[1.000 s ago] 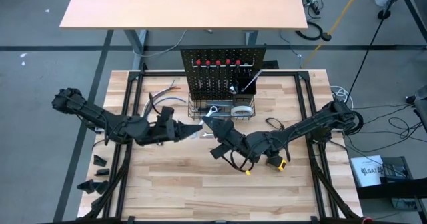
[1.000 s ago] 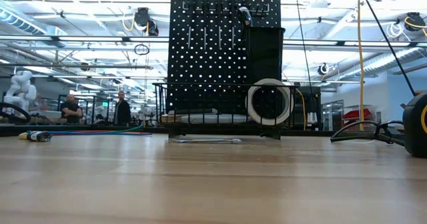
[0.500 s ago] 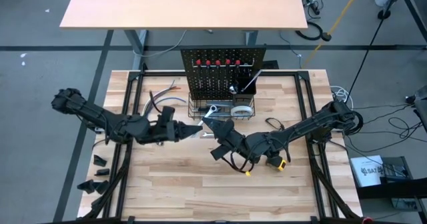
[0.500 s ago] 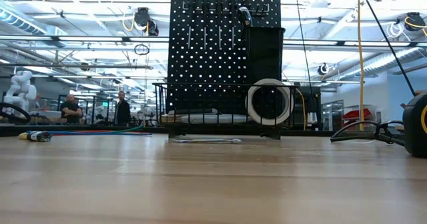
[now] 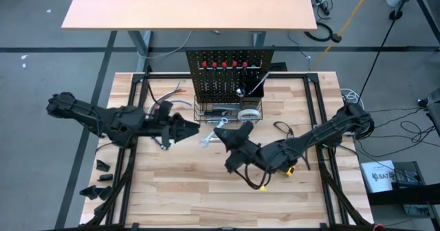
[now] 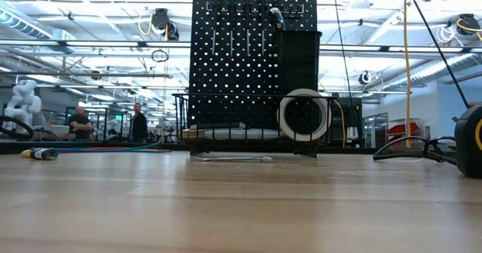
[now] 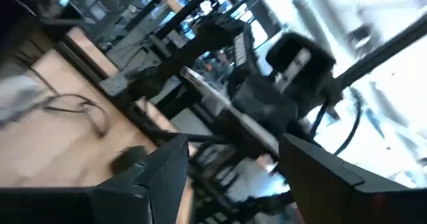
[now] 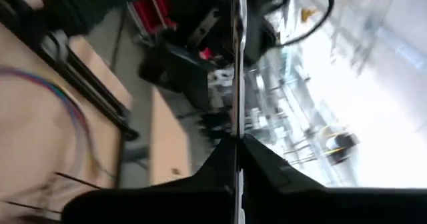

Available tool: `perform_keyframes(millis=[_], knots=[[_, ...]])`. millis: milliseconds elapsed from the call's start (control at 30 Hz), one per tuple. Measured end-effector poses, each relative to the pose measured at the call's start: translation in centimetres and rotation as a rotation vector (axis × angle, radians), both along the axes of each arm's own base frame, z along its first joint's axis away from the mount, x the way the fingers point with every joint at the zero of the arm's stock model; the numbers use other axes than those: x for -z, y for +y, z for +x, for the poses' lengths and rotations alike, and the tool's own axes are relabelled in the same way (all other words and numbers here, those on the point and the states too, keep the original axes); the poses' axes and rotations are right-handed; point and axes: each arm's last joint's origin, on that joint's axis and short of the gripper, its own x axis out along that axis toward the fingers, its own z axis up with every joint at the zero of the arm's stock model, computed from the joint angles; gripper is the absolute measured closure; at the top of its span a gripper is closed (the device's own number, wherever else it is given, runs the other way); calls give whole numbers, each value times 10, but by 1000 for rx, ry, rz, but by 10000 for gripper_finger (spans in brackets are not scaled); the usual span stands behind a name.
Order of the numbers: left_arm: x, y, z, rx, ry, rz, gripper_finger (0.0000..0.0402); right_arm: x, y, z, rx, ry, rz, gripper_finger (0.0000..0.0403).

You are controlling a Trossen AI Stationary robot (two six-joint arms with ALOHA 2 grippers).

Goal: Hang tools onto peg board
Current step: Put the wrench into the pegboard bin

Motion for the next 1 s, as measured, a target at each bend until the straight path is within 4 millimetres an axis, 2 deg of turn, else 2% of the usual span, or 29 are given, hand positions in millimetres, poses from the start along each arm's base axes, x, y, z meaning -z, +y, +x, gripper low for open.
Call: perform_keyframes(millis=[233, 367, 500, 700, 867, 1000], knots=[[-14, 8, -27, -34, -53, 262, 165, -20, -11, -32, -136, -107, 442, 400], [-23, 13, -42, -95, -100, 412, 165, -35, -23, -49, -227, -152, 685, 400], [-28, 14, -48, -187, -116, 577, 165, -51, -40, -70, -255, -188, 833, 400], [-35, 12, -49, -306, -141, 767, 165, -71, -69, -105, -242, -247, 956, 400], [-40, 9, -46, -380, -156, 876, 165, -64, -92, -132, -210, -367, 1026, 400], [-40, 10, -46, -412, -136, 913, 165, -39, -110, -137, -187, -484, 1033, 400]])
